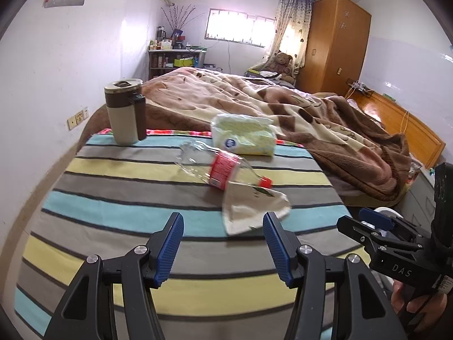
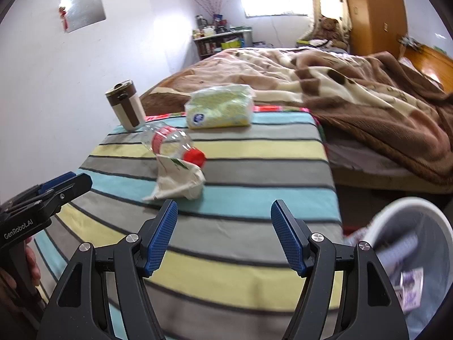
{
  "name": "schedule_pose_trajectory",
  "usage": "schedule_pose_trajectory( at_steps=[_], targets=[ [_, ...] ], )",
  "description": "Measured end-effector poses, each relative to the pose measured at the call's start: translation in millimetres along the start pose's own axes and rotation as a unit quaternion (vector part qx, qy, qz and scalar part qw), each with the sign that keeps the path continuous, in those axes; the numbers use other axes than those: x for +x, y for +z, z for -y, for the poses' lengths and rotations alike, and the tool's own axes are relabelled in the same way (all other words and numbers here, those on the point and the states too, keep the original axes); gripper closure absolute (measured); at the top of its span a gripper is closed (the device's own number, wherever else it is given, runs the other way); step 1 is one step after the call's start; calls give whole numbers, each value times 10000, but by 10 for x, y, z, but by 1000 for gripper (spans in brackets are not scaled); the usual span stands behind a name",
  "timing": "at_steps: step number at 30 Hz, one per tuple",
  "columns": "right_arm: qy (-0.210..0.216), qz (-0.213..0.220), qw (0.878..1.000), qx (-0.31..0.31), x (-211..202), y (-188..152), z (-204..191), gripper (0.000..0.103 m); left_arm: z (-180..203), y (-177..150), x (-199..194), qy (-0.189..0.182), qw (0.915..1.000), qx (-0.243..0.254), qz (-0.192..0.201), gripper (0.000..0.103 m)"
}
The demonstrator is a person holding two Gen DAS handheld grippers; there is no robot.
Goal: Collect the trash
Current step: 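Move both tools back over the table toward the clear bottle and paper bag, then grasp the clear Coca-Cola bottle with the left tool while the right tool grasps the white paper bag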
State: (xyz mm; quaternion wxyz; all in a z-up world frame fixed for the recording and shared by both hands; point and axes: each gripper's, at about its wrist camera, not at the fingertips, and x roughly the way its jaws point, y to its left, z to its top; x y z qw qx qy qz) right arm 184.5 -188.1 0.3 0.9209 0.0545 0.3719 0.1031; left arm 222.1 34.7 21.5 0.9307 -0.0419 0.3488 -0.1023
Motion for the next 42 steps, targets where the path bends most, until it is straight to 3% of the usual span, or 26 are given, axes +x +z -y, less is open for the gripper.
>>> schedule_pose_trajectory(
  at_steps=[6, 14, 21, 26, 28, 33, 37, 42],
  targets=[
    [258, -123, 9994, -196, 242, 132, -149, 33, -165, 113, 127, -54, 10000, 36, -50, 45],
    [294, -163, 9984, -457, 526, 290, -267, 33, -255, 282, 380, -73, 9996, 222, -152, 45],
    [426, -436, 9964, -594, 680, 292, -304, 61, -305, 507, 630, -80, 9989, 389, -233, 45],
    [488, -465, 9950, -744, 700, 295, -326, 75, -286, 620, 802, -178, 9972, 608, -389, 45],
    [543, -585, 9939, -766, 734, 277, -311, 86, -273, 664, 868, -197, 9966, 703, -384, 45],
    [760, -635, 9922, -762, 660, 210, -243, 91, -200, 727, 1018, -160, 9945, 945, -428, 45],
    [862, -722, 9897, -887, 557, 137, -218, 92, -114, 767, 1136, -390, 9920, 1106, -477, 45],
    [594, -762, 9920, -817, 419, 83, -54, 92, -11, 846, 1262, -418, 9874, 1439, -511, 45]
  ],
)
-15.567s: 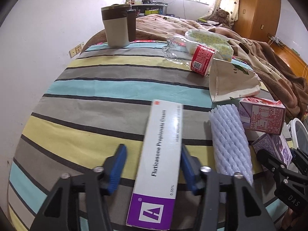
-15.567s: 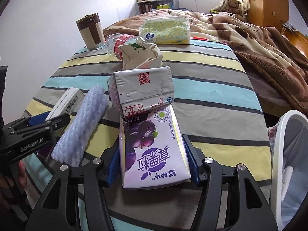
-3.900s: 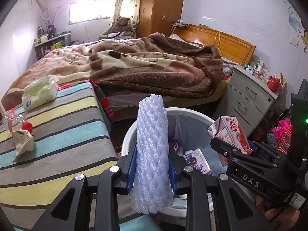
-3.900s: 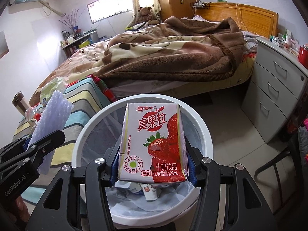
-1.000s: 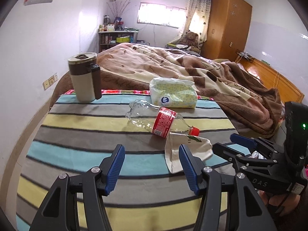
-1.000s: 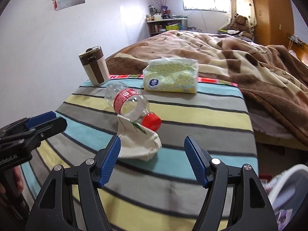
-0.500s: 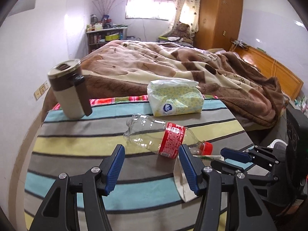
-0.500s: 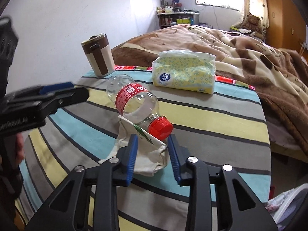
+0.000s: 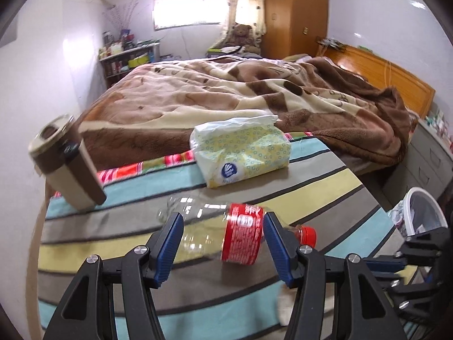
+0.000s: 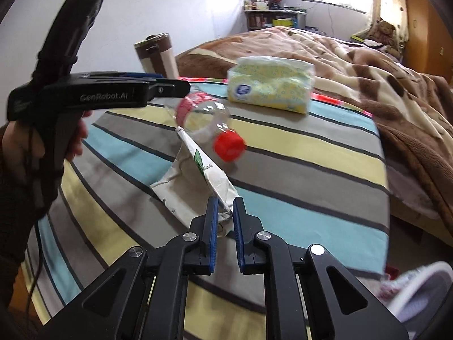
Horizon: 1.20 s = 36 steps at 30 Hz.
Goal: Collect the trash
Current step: 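Grasp the clear Coca-Cola bottle with the left tool while the right tool grasps the white paper bag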
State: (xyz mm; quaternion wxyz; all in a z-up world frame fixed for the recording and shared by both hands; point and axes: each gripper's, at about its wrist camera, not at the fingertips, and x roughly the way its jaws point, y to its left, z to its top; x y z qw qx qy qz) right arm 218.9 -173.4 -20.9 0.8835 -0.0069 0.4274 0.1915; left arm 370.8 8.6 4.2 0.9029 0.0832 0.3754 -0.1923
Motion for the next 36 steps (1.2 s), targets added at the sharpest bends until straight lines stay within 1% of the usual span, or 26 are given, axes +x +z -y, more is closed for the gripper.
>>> schedule_pose_trajectory(
  at_steps=[2, 4, 7, 9, 13, 17, 19, 21, 24, 27, 29, 31, 32, 34, 36],
  targets=[
    [-165, 11, 9997, 191, -44, -16, 96, 92, 34, 60, 41, 13, 9999, 141, 24, 45],
    [-341, -30, 9987, 365, -70, -39, 185, 92, 57, 116, 93, -70, 9997, 232, 38, 45],
    [-496, -33, 9971, 571, -128, -106, 272, 92, 59, 183, 153, -91, 9995, 304, 23, 45],
    [-696, -50, 9950, 713, -155, -132, 326, 92, 53, 226, 203, -124, 9991, 397, -11, 45],
    [-732, -33, 9936, 860, -138, -170, 372, 92, -21, 280, 350, 11, 9987, 451, -227, 45],
    [-710, -2, 9931, 936, -142, -209, 392, 92, -132, 263, 494, 158, 9985, 241, -455, 45],
    [-704, 3, 9925, 999, -142, -222, 404, 92, -162, 225, 508, 186, 9984, 209, -501, 45],
    [-721, -2, 9916, 1077, -165, -252, 426, 92, -189, 187, 488, 274, 9981, 182, -518, 45],
    [-685, -25, 9905, 1189, -180, -282, 437, 92, -205, 108, 450, 254, 9975, 21, -664, 44],
    [-664, -62, 9906, 1198, -189, -319, 419, 92, -108, -16, 362, 304, 9967, 249, -715, 44],
    [-668, -132, 9905, 1196, -185, -353, 394, 92, -77, -112, 288, 257, 9965, 259, -747, 44],
    [-625, -184, 9902, 1237, -187, -388, 377, 92, -75, -190, 214, 205, 9968, 168, -750, 44],
    [-538, -182, 9902, 1274, -188, -400, 372, 92, -94, -237, 169, 216, 9969, 69, -749, 44],
    [-469, -206, 9903, 1295, -188, -413, 351, 92, -132, -306, 51, 339, 9971, -132, -671, 44],
    [-444, -217, 9906, 1278, -180, -413, 322, 92, -173, -369, -90, 472, 9970, -328, -511, 44]
  ],
)
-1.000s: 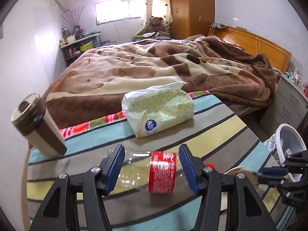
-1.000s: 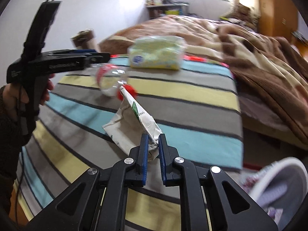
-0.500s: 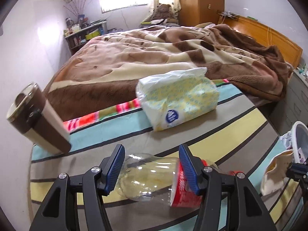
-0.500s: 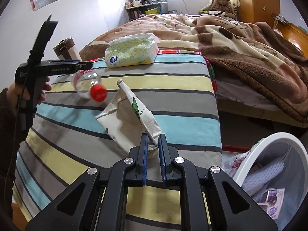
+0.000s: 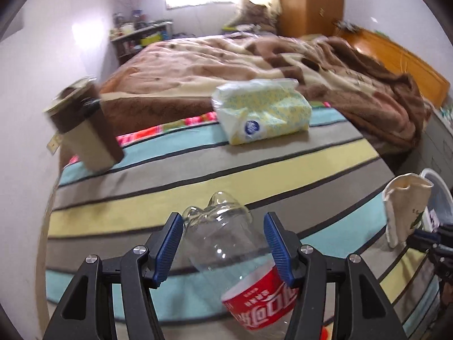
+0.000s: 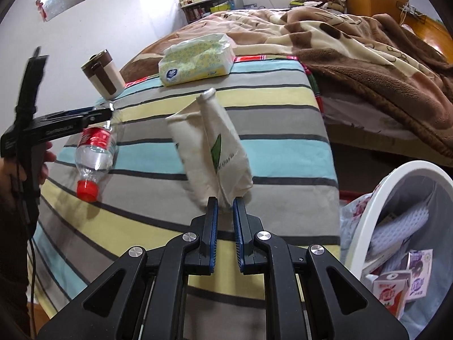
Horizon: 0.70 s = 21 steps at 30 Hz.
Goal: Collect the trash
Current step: 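Grasp the clear Coca-Cola bottle with the left tool while the right tool grasps the white paper bag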
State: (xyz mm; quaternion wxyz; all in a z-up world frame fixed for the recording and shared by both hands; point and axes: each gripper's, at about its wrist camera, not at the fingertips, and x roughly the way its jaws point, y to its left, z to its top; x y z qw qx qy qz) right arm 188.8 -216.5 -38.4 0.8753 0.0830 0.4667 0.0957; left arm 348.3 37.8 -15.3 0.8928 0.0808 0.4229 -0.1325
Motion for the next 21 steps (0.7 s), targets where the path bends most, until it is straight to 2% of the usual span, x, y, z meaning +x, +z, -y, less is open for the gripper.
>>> schedule_pose_trajectory(
  at_steps=[3, 6, 8, 9, 10, 13, 17, 21],
  targets=[
    [95, 52, 9999, -6, 1, 15, -29, 92, -68, -74, -125, 226, 9994, -236, 100, 41],
    [129, 121, 9998, 2, 19, 64, -35, 89, -169, -172, -198, 143, 9970, -758, 110, 32],
    [31, 219, 9997, -73, 31, 108, -53, 72, -218, -224, -177, 126, 9948, -1011, 12, 28],
    [2, 251, 9996, -97, 32, 122, -57, 52, -242, -248, -157, -25, 9931, -1175, -49, 27],
    [-9, 278, 9996, -101, 31, 139, -54, 44, -252, -261, -137, -162, 9914, -1295, -95, 27],
    [0, 476, 9989, -14, -9, 190, -8, 42, -254, -302, -74, -182, 9892, -1442, -167, 23],
    [108, 757, 9970, 139, -105, 231, 99, 42, -180, -316, 31, -277, 9871, -1545, -321, 23],
    [-145, 968, 9952, 21, -83, 303, 135, 42, -90, -374, 139, -327, 9859, -1555, -522, 23]
  ],
)
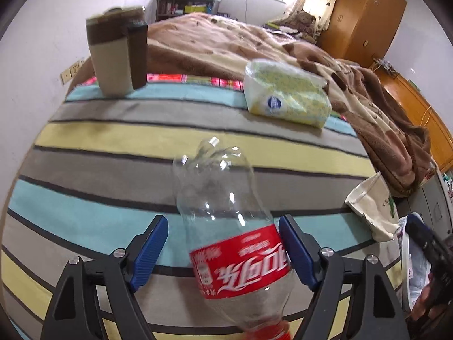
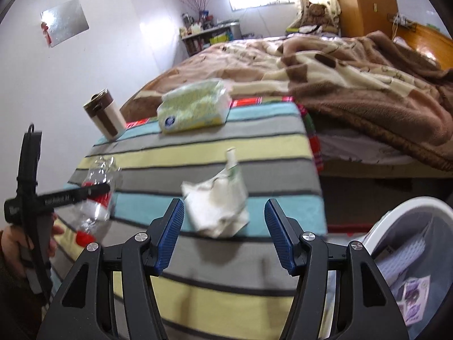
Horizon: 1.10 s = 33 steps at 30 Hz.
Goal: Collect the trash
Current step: 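Grasp the clear Coca-Cola bottle with the left tool while the right tool grasps the white paper bag, then carry the bottle and paper bag over the trash bin with both tools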
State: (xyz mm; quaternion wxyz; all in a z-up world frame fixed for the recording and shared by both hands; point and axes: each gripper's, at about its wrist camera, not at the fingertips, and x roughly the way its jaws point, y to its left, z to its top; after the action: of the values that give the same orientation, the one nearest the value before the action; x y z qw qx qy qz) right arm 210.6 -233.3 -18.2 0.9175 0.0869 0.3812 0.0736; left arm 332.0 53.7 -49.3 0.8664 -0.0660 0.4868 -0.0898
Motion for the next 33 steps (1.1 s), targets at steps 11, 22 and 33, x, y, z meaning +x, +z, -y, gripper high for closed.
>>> schedule_pose_trajectory(
  at_steps=[11, 22, 33],
  targets=[
    [314, -592, 9975, 209, 423, 64, 20, 43, 8, -103, 64, 190, 9997, 13, -179, 25],
    [273, -690, 9970, 231, 418, -10, -62, 77, -29, -98, 41, 230, 9996, -112, -137, 42],
    [308, -305, 9980, 457, 36, -43, -24, 77, 298, -248, -306, 86, 9995, 249, 181, 42]
  ],
)
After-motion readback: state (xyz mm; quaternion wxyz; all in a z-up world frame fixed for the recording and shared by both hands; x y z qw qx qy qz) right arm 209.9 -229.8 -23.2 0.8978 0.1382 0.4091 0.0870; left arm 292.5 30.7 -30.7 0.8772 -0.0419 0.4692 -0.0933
